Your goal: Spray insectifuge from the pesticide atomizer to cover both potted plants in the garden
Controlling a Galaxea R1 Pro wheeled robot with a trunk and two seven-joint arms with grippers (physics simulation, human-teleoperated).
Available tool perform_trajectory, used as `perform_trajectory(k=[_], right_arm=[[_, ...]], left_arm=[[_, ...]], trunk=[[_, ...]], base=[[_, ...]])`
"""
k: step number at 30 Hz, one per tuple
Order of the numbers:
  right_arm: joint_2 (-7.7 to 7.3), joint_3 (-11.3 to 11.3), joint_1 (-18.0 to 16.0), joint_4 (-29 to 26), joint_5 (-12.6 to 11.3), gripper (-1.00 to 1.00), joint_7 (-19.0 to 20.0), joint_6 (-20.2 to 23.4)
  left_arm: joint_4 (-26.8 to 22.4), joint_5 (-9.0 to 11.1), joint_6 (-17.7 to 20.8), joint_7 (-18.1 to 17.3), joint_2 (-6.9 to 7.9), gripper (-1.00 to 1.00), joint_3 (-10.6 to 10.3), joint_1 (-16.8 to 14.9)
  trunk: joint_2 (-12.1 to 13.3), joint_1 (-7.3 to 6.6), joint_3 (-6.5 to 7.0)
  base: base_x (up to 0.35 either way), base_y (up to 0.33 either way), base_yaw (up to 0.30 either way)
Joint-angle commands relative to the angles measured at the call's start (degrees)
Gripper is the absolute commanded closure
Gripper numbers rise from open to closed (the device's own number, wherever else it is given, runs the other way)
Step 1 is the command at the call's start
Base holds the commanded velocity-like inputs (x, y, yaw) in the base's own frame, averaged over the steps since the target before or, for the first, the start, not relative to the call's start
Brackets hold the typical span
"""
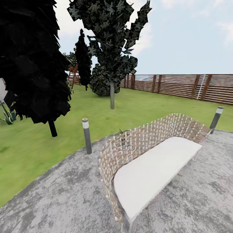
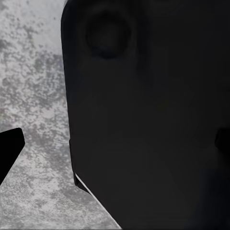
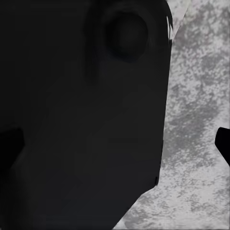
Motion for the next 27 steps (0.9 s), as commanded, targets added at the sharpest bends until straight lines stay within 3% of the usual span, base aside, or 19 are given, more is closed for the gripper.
perform_trajectory(k=[1,11,22,27], right_arm=[[0.33,0.13,-0.34,-0.33,0.04,-1.0,0.13,-0.33],[2.12,-0.22,-1.98,-1.94,-0.13,-1.0,0.0,0.5],[2.08,-0.13,-2.03,-4.6,-0.09,-1.0,-0.2,0.39],[1.01,-0.06,-2.03,-6.22,0.0,-1.0,-0.26,-0.02]], left_arm=[[-0.33,0.33,-0.33,-0.33,-0.08,-1.0,0.33,-0.34],[-1.23,0.26,1.31,-0.61,0.14,-1.0,-0.01,0.25],[-4.48,0.43,1.32,-0.47,0.58,-1.0,0.14,-0.34],[-6.09,0.51,1.32,-0.44,0.37,-1.0,0.39,-0.43]], trunk=[[-0.02,0.0,-0.03],[-0.02,0.0,-0.03],[-0.02,0.0,-0.03],[-0.02,0.0,-0.03]], base=[[0.0,0.0,0.0],[-0.081,0.0,0.0],[-0.326,0.0,0.0],[-0.335,0.0,0.0]])
